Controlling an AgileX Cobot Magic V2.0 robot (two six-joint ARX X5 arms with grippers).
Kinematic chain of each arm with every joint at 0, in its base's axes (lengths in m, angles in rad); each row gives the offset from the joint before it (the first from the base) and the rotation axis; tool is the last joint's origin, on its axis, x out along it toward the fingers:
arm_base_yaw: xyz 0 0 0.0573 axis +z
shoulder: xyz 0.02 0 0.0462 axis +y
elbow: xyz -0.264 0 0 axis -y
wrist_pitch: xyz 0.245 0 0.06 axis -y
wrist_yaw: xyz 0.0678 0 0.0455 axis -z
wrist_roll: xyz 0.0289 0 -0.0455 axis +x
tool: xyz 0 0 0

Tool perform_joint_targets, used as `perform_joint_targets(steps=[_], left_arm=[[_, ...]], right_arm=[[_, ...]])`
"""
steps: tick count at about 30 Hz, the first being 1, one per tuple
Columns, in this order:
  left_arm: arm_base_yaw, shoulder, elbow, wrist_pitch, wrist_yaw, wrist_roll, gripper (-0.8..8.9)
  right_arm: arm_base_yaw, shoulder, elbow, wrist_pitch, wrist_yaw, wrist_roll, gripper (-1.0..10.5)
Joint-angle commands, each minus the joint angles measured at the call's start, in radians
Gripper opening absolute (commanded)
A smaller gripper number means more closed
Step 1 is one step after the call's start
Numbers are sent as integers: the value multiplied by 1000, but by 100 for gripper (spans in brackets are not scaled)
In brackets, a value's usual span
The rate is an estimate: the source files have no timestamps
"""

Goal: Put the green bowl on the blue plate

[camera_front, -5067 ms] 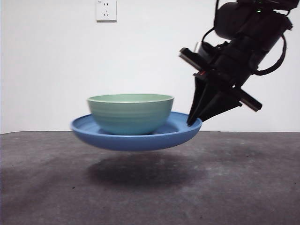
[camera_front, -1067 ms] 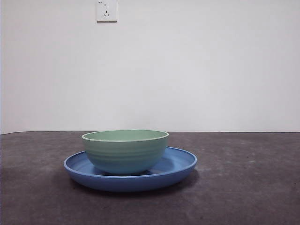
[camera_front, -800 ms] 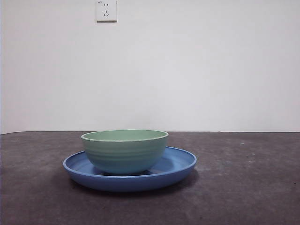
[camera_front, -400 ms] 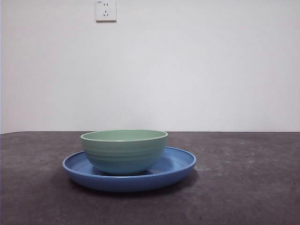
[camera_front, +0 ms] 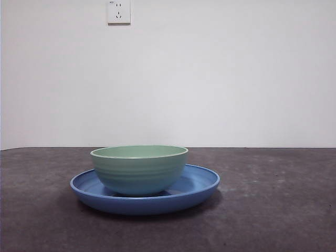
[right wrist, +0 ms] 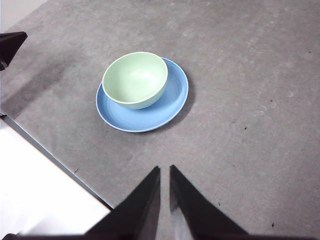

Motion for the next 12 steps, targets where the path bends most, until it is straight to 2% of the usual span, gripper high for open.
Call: perform_joint_targets(steps=[1,5,12], left_arm=[[3,-1,-21,-12,-5,-2,25],[1,-2,-21,-13,-33,-31,25],[-13,-1,-21,-14,-41,-19,25]], right_arm=[[5,5,15,13,-1,-8,29],[5,5,15,13,-1,-8,29],[5,5,15,13,-1,-8,29]])
